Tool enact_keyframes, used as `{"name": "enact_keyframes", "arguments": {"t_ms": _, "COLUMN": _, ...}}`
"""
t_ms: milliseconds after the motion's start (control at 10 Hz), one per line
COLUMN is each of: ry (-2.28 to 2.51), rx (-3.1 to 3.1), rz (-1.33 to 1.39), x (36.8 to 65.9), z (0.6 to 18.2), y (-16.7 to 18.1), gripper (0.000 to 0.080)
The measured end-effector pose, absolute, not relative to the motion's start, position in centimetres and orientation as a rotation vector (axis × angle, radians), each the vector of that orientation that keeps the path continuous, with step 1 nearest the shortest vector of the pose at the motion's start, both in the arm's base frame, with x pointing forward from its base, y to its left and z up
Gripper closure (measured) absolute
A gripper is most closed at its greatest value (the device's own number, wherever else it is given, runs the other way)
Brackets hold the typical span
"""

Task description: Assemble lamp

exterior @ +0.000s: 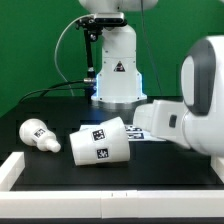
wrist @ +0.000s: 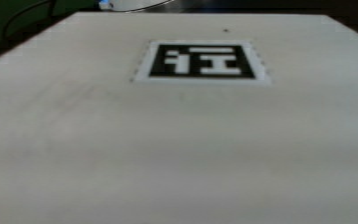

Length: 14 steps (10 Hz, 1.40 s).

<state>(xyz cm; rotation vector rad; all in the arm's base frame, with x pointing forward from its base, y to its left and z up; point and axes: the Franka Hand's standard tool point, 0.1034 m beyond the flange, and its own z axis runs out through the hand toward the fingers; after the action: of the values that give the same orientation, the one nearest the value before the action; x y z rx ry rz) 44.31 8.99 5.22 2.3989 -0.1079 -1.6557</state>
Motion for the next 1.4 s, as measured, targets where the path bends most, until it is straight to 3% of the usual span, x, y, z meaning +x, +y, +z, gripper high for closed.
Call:
{"name": "enact_keyframes", "arguments": {"t_ms": 300, "ry": 0.013, "rx": 2.543, "rz": -1.534, "x": 47.7, "z": 9.0, "y": 8.8, "gripper": 0.0498}}
{"name": "enact_keyframes", "arguments": {"t_ms": 700, "ry": 0.063, "rx": 2.615, "rz": -1.465, "x": 48.6, "z": 8.7, "y": 8.7, "gripper": 0.0498}}
{"name": "enact_keyframes", "arguments": {"t_ms": 800, "ry": 0.061, "rx": 2.703, "rz": -1.401, "x": 50.1, "z": 9.1, "y": 8.1, "gripper": 0.0498}}
{"name": "enact_keyframes", "arguments": {"t_ms": 1100, "ry": 0.121, "rx": 3.019, "rz": -0.78, "x": 55.7, "z": 12.9, "y": 7.1, "gripper": 0.0498}}
{"name": "enact_keyframes", "arguments": {"t_ms": 1200, "ry": 0.112, "rx": 3.035, "rz": -0.719, "x": 54.4, "z": 12.7, "y": 7.1, "gripper": 0.0498}}
{"name": "enact_keyframes", "arguments": {"t_ms": 1400, "ry": 0.116, "rx": 3.086, "rz": -0.513, "x": 55.5, "z": 12.3, "y": 7.3, "gripper": 0.0498}}
